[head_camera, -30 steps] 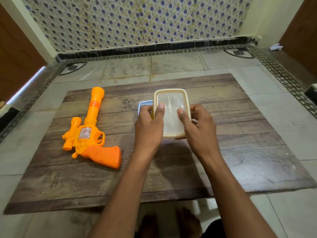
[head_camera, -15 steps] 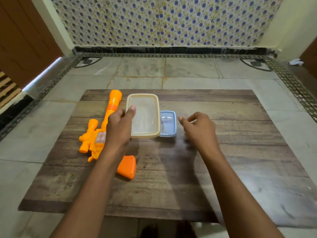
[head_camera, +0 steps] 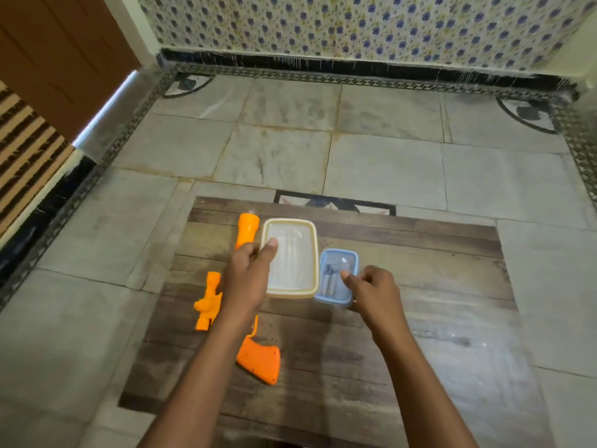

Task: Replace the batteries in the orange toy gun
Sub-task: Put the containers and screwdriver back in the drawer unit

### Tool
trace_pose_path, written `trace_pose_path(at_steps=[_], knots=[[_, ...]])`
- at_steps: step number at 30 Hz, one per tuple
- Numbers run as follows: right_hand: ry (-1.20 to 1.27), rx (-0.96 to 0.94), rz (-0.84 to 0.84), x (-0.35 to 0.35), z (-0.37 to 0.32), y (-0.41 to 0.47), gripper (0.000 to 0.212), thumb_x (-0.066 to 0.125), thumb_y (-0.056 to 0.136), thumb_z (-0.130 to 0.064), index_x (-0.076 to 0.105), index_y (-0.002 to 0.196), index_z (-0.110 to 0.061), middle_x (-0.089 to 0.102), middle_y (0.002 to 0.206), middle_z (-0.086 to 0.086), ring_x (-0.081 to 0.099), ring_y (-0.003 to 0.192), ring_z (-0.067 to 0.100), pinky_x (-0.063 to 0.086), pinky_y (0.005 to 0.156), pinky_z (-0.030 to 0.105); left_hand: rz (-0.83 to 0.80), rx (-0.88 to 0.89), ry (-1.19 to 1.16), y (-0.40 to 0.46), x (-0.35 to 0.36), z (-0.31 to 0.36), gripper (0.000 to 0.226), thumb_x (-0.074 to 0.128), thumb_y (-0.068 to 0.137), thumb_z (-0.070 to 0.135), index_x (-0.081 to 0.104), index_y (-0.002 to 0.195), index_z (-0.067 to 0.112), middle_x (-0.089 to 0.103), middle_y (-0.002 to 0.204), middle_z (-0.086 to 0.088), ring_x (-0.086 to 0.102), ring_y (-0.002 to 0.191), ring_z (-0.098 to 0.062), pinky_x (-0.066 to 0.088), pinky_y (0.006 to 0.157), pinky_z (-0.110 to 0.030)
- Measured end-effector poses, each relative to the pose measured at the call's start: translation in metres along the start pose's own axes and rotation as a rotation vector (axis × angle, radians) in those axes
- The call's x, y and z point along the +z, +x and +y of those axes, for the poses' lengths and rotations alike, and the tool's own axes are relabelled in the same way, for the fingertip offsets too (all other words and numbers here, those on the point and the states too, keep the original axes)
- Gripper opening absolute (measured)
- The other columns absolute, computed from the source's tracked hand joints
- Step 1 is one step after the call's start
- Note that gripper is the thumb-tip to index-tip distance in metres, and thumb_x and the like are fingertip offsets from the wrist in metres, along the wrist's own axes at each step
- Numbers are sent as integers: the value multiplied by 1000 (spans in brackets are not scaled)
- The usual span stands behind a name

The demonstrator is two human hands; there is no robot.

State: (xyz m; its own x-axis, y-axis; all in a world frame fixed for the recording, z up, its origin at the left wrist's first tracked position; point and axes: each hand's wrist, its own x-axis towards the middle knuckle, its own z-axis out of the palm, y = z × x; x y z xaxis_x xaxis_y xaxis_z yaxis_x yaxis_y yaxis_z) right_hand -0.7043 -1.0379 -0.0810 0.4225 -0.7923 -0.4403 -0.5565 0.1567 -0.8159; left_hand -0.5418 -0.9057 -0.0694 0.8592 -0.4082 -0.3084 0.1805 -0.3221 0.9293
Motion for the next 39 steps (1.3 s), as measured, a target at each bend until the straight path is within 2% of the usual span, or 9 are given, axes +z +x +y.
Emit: trace_pose_path(at_steps=[4,8,13,17,19,23,28,31,39], knots=[[206,-25,-8,-33,-93,-52,38,76,82,-41,48,65,-21,59,70,13,71,85,46,62,63,61,60,-41,-42,-29,-29,86,65,68,72,67,55,76,3,55,71,-7,53,70,-18,43,69,-39],[281,-170,-56,-61,-190,-100,19,75,94,-18,56,92,-16,76,88,11,76,88,34,62,67,61,114,-7,-100,-64,-65,181,61,69,80,61,63,84,0,62,72,-1,57,71,-15,46,69,-36],[303,-315,-111,-89,-296,-165,10,70,99,-26,61,101,-30,75,83,16,75,86,38,59,73,66,220,23,-138,-119,-115,285,38,71,94,42,60,67,18,56,61,13,52,66,-13,41,64,-33],[279,-398,-173,-93,-346,-199,8,67,100,-27,63,107,-24,79,86,7,77,85,25,60,75,64,306,27,-168,-153,-153,324,38,71,84,54,70,89,17,70,78,6,68,81,-22,54,73,-47],[262,-439,-232,-86,-364,-215,8,67,101,-26,64,106,-22,79,87,6,77,85,24,60,75,64,381,26,-195,-173,-175,334,31,72,92,46,71,97,16,75,89,1,72,96,-30,58,80,-53],[256,-469,-345,-55,-381,-239,11,66,101,-26,64,108,-19,79,87,8,77,85,29,60,76,64,500,0,-215,-209,-220,334,39,70,88,55,69,90,16,73,92,-8,70,97,-35,52,70,-45],[226,-443,-527,7,-390,-276,15,67,101,-24,63,111,-14,78,84,7,76,83,31,61,66,48,688,-100,-286,-241,-279,312,39,73,86,56,66,88,19,74,95,-6,72,95,-30,52,63,-37],[194,-431,-637,53,-393,-301,16,67,101,-22,62,112,-12,78,87,12,77,85,33,64,73,56,791,-129,-313,-253,-320,292,38,74,86,55,65,90,18,74,97,-7,74,94,-29,55,62,-36],[112,-485,-824,203,-420,-377,10,66,101,-19,63,107,-12,78,84,12,77,81,32,65,68,50,1022,-213,-380,-260,-463,249,38,70,93,53,59,101,18,70,101,-5,69,88,-19,49,56,-28]])
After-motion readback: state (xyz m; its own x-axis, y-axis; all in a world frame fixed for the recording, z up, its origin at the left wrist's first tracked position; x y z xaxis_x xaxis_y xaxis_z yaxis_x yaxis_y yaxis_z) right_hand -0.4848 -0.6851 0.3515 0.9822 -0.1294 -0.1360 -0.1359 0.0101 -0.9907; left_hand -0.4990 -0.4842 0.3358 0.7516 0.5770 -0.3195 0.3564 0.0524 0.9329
